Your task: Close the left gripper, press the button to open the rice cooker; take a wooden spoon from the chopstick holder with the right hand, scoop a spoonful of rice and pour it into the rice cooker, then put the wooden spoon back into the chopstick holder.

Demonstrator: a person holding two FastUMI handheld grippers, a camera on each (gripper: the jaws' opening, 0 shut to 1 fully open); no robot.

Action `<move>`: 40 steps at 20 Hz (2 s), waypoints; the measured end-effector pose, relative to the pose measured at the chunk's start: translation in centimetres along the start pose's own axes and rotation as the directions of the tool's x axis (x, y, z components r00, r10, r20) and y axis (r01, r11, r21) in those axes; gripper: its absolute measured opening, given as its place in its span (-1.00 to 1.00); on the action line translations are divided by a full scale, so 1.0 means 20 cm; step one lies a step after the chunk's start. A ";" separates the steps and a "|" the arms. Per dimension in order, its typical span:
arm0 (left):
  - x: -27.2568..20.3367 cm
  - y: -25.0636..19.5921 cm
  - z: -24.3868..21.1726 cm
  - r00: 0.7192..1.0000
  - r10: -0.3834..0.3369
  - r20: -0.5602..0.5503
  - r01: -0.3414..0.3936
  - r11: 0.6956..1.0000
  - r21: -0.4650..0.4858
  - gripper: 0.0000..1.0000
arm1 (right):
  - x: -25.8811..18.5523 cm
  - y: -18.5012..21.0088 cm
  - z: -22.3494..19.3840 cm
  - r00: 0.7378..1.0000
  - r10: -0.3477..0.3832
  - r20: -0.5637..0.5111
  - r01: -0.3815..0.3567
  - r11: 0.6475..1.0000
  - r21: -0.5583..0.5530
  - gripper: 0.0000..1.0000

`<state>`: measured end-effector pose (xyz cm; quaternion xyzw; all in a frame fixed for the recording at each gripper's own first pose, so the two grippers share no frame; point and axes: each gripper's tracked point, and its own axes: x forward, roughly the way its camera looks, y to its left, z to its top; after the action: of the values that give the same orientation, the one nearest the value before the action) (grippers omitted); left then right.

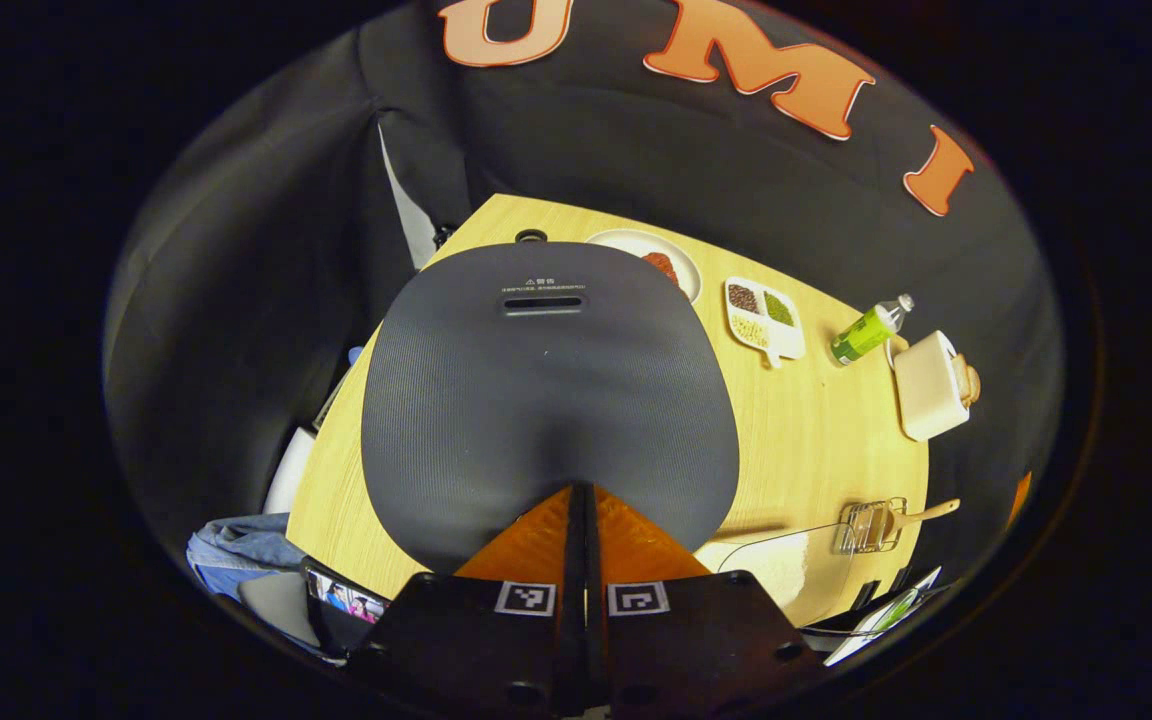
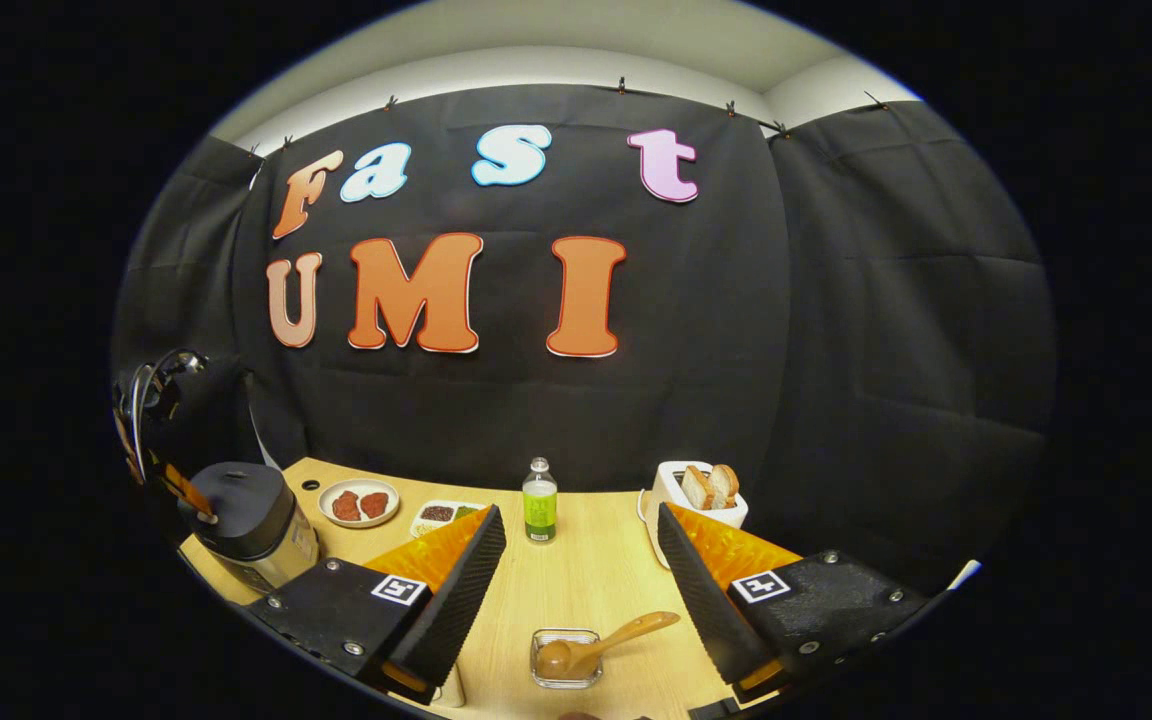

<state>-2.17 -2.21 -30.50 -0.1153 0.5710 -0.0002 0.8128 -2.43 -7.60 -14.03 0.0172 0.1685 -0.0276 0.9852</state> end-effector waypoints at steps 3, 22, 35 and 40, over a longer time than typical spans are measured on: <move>-0.11 -0.01 0.07 0.989 -0.040 0.144 0.032 0.998 0.058 -0.89 | 0.00 -0.08 -0.08 0.999 -0.024 -0.042 0.025 0.999 0.026 0.90; -0.78 -0.26 0.37 0.630 0.076 0.773 -0.278 0.951 0.133 1.00 | 0.19 -0.24 -0.78 0.931 0.013 -0.365 0.103 0.950 0.295 0.87; -0.83 -0.46 0.13 0.636 0.137 0.759 -0.367 0.919 0.142 0.87 | 0.43 -0.04 -1.13 0.838 0.223 -0.498 0.069 0.862 0.501 0.70; -0.86 -0.45 0.05 0.631 0.186 0.753 -0.471 0.864 0.181 0.87 | 0.48 0.02 -1.23 0.807 0.258 -0.532 0.101 0.827 0.553 0.19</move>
<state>-6.11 -8.59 -12.53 0.1533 0.2115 0.0904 0.9610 -1.57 -6.65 -40.40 0.3181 0.4471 -0.0260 0.8356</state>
